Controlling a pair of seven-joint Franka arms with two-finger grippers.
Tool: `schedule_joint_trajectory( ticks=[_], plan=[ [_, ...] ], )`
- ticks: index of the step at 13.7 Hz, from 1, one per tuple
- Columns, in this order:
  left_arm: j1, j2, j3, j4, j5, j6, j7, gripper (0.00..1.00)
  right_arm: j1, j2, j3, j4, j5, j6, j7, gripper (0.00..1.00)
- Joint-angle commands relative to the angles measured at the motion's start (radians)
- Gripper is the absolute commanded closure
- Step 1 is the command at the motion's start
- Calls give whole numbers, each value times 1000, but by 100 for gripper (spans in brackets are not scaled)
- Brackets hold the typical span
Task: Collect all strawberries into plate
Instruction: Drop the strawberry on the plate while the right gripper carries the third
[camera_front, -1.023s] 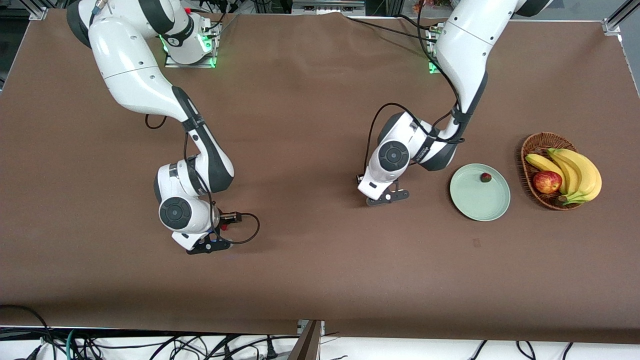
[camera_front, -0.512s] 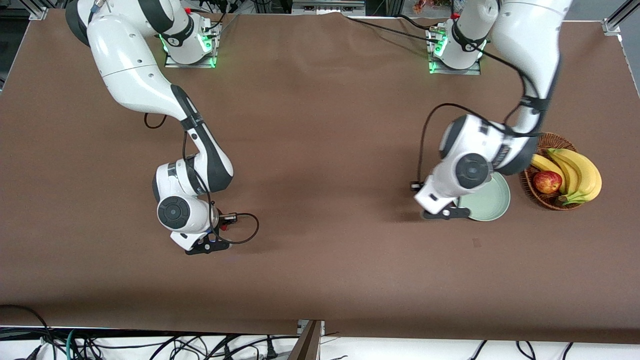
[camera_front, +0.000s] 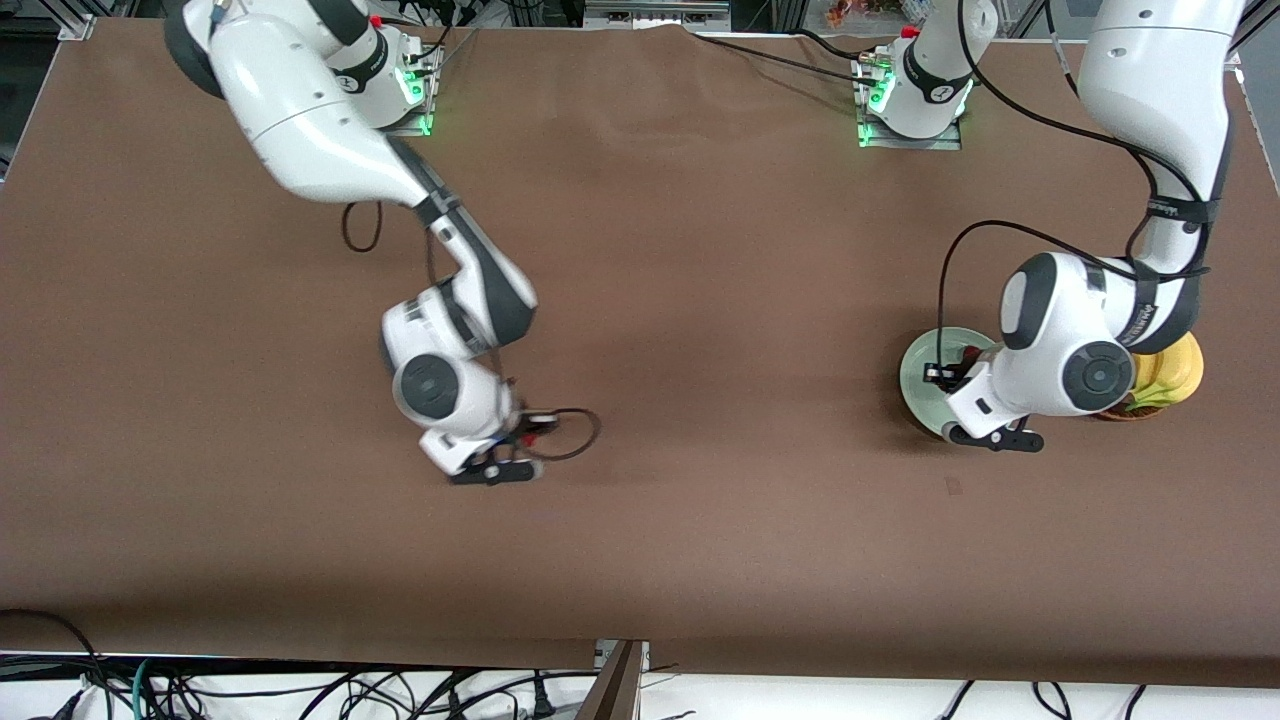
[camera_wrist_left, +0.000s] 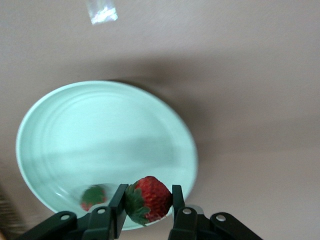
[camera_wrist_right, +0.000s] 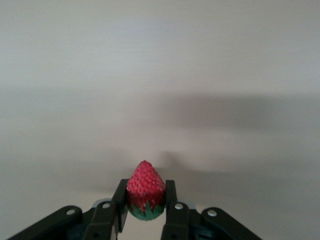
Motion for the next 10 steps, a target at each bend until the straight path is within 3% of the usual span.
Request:
schedule_joint_trajectory(
  ticks=[1, 3, 4, 5, 6, 10],
  plan=[
    [98, 33, -23, -16, -9, 23, 159, 58, 152, 12, -7, 19, -1, 131, 215, 100],
    [107, 43, -27, -21, -36, 43, 170, 53, 240, 32, -7, 24, -1, 277, 300, 100],
    [107, 45, -27, -21, -38, 43, 172, 43, 270, 47, -7, 28, 0, 331, 319, 100],
    [107, 45, -27, -20, -39, 43, 172, 9, 296, 64, -7, 33, -1, 387, 338, 100],
    [107, 45, -27, -17, -39, 43, 173, 0, 330, 86, -7, 35, 0, 455, 360, 100],
    [93, 36, -31, 2, -41, 29, 161, 0, 421, 187, -9, 82, -1, 695, 483, 98]
  ],
)
